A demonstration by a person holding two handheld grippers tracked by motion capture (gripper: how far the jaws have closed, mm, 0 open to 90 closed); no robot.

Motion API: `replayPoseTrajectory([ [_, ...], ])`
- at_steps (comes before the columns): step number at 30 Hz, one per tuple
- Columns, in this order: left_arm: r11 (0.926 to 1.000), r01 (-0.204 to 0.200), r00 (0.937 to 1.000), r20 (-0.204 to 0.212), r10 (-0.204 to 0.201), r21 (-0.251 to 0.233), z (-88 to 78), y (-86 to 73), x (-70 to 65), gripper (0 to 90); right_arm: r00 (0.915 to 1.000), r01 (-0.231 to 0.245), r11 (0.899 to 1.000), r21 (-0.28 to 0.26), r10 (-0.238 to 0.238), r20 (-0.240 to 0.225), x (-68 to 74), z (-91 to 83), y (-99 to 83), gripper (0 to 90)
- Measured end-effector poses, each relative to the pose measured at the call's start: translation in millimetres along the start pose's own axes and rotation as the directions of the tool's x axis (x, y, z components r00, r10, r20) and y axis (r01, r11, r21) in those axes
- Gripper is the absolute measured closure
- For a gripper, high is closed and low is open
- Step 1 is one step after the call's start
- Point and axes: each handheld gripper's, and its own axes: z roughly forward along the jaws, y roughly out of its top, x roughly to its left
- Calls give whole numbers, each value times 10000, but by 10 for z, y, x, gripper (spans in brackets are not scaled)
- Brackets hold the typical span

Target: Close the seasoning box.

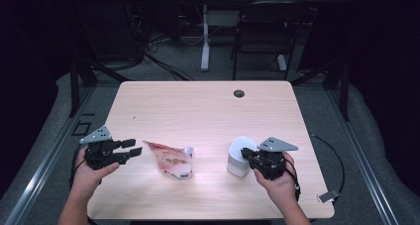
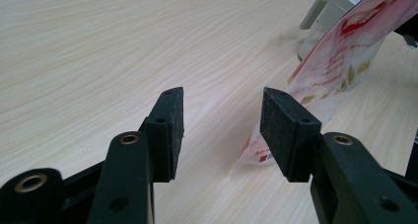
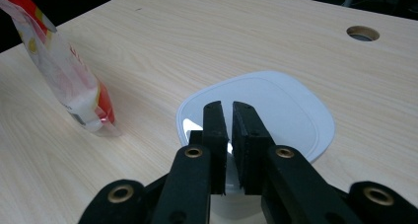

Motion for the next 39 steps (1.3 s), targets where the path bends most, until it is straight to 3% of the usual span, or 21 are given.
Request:
replayPoseTrajectory([
  [4, 10000, 98, 9999, -56, -98, -15, -2, -5, 7, 519, 9978, -236, 9997, -40, 233, -620, 15, 8, -62, 834],
  [12, 10000, 85, 9999, -102, -85, -18, -4, -3, 3, 518, 9915, 223, 9991, -347, -266, -1276, 148, -6, -112, 815],
  [21, 9999, 141, 9997, -181, -141, -22, 6, -5, -2, 516, 9840, 632, 9980, -56, -632, -1668, 301, 34, -198, 773],
  [28, 9999, 104, 9997, -201, -105, -12, 23, -6, -6, 514, 9816, 702, 9972, 268, -642, -1798, 327, 120, -272, 708],
  [32, 9999, 129, 9996, -239, -129, -12, 39, -11, -8, 514, 9723, 795, 9951, 585, -644, -2246, 342, 215, -333, 640],
  [36, 9999, 105, 9997, -231, -103, 80, 56, -14, -5, 512, 9689, 864, 9928, 833, -643, -2389, 365, 295, -385, 578],
  [39, 9999, 157, 9996, -247, -156, 64, 63, -17, -8, 509, 9712, 895, 9915, 941, -659, -2289, 373, 340, -414, 520],
])
